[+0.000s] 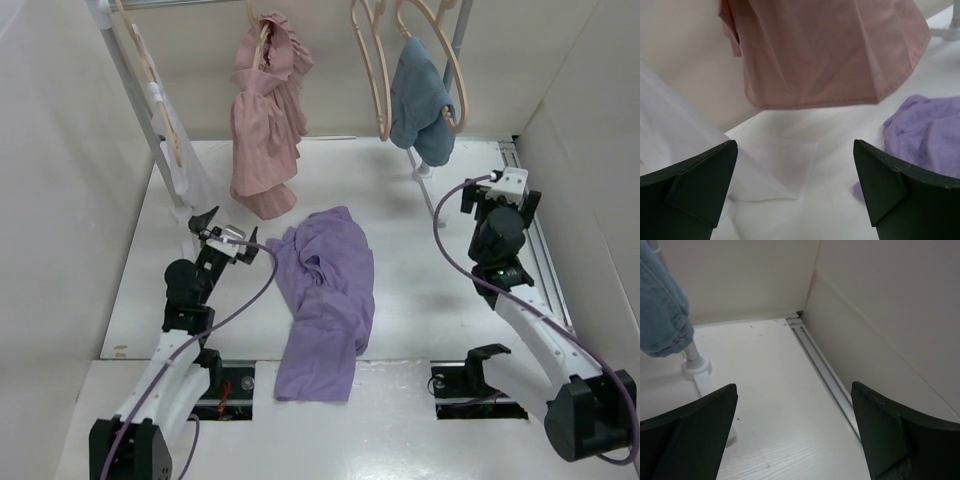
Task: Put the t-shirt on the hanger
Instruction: Grab a hanger with the right arm
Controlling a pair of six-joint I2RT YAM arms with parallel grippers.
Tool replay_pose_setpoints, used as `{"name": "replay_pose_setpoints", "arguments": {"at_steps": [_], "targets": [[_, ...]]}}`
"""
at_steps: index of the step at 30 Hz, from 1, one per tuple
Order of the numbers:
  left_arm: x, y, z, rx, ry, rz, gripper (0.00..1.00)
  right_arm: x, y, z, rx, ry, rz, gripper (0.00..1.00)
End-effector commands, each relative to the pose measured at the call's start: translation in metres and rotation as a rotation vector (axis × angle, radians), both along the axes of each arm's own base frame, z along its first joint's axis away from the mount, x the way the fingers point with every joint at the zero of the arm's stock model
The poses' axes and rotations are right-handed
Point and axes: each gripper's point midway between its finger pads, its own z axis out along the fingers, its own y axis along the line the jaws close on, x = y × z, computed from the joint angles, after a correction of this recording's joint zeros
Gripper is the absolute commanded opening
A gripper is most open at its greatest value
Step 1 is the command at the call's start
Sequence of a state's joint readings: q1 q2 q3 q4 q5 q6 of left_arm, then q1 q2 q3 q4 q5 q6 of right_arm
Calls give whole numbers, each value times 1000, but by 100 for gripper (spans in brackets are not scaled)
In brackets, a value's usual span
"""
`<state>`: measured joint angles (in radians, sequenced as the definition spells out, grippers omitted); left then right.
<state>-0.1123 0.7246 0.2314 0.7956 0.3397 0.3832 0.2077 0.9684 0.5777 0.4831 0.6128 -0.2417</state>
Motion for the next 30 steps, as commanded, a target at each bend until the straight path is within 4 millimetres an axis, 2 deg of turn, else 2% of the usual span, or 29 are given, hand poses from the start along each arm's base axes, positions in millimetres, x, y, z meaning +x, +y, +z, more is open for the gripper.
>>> {"name": "replay_pose_setpoints", "arguments": {"at_steps": [1,2,4,5,6,7,8,9,10,11,13,14,15,16,17,18,20,21,22,23,24,27,28,29,30], "targets": [[-10,2,-17,161,59,5,100,-31,-24,21,6,63,-155,100],[-16,0,-12,219,37,-6,100,-41,-32,26,-10,79,-199,100],[-23,-4,-10,276,33,-30,100,-58,-38,63,-35,20,-203,100],[-28,-12,2,297,10,-56,100,-64,-40,74,-48,3,-206,100],[-33,-15,-11,336,72,-82,100,-65,-35,83,-78,4,-159,100],[-36,-18,-10,341,92,-99,100,-68,-30,102,-107,-16,-114,100],[-38,-21,7,340,79,-108,100,-70,-27,113,-181,-1,-72,100],[-41,-23,0,342,138,-128,100,-70,-15,119,-221,8,6,100],[-41,-25,19,302,139,-126,100,-75,-15,140,-239,-17,12,100],[-42,-25,8,285,193,-132,100,-76,-16,147,-238,-19,12,100],[-45,-31,20,261,252,-167,100,-80,-19,160,-235,-14,-6,100],[-46,-34,23,253,275,-181,100,-85,-17,185,-231,-59,13,100],[-48,-36,36,224,282,-191,100,-81,-12,192,-272,-45,46,100],[-51,-39,28,217,343,-210,100,-75,3,195,-317,-25,140,100],[-54,-40,30,217,352,-223,100,-78,8,217,-342,-58,171,100],[-56,-42,27,219,376,-238,100,-70,14,221,-349,-53,197,100],[-64,-46,31,231,385,-279,100,-71,21,243,-295,-118,233,100],[-65,-48,35,229,376,-289,100,-81,23,269,-263,-188,247,100],[-67,-47,47,236,343,-288,100,-82,30,279,-222,-225,283,100],[-69,-48,53,251,325,-302,100,-87,46,297,-246,-285,374,100],[-70,-49,63,263,294,-311,100,-100,53,320,-263,-353,424,100],[-67,-46,92,305,251,-299,100,-96,88,345,-298,-404,597,100],[-64,-44,99,318,250,-289,100,-107,90,369,-301,-449,618,100],[-65,-44,118,329,220,-286,96,-87,100,365,-275,-409,654,100],[-64,-46,111,348,264,-311,93,-78,103,362,-252,-375,666,100]]}}
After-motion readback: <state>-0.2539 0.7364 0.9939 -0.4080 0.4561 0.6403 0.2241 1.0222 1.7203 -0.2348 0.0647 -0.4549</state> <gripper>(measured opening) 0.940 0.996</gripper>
